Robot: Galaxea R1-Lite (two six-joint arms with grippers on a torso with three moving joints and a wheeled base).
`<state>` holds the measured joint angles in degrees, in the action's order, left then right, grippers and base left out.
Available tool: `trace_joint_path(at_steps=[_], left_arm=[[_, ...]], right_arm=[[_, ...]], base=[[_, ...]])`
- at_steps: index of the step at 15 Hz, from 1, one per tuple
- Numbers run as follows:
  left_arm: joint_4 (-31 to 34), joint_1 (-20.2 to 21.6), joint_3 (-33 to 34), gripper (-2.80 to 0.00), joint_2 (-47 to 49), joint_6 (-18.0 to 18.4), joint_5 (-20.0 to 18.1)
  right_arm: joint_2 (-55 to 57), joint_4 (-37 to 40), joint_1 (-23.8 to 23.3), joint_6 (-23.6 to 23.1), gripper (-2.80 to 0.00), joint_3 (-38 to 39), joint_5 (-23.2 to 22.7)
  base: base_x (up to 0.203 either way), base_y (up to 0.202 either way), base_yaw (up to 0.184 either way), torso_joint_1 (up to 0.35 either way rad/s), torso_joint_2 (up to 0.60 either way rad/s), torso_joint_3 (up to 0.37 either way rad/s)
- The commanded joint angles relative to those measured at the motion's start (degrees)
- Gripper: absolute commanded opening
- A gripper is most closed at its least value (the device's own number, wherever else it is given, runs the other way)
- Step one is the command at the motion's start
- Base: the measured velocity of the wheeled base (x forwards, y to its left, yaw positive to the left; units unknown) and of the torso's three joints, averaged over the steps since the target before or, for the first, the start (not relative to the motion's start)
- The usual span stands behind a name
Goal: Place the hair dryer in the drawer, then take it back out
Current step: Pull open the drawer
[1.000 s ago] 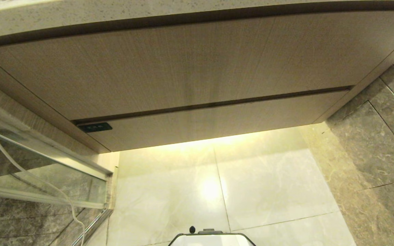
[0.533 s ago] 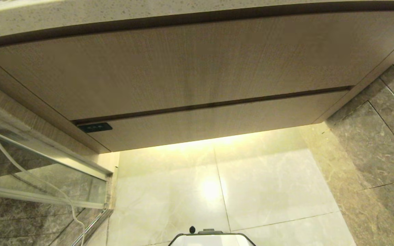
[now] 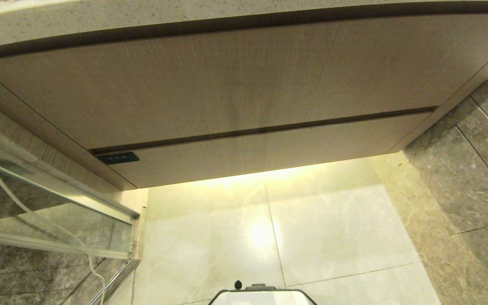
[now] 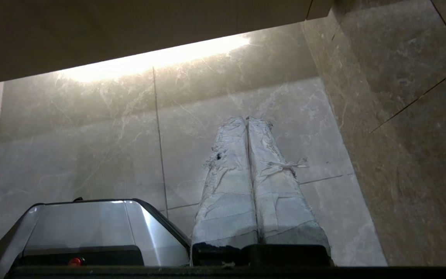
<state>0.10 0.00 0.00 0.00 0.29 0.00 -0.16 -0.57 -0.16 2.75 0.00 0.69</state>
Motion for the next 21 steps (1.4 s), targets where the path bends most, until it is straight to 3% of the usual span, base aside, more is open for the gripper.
trace_joint_path(at_steps=[1,21], left_arm=[[-0.01,0.00,0.05,-2.80,0.00,-0.02,0.00],[-0.01,0.00,0.09,-2.80,0.00,-0.02,0.00]], right_arm=[[-0.02,-0.04,-0.02,0.24,-2.80,0.09,0.10],[-0.02,-0.04,-0.02,0.33,-2.80,0.09,0.10]], base=[[0.000,0.000,0.000,0.000,0.00,0.000],[0.000,0.000,0.000,0.000,0.00,0.000]])
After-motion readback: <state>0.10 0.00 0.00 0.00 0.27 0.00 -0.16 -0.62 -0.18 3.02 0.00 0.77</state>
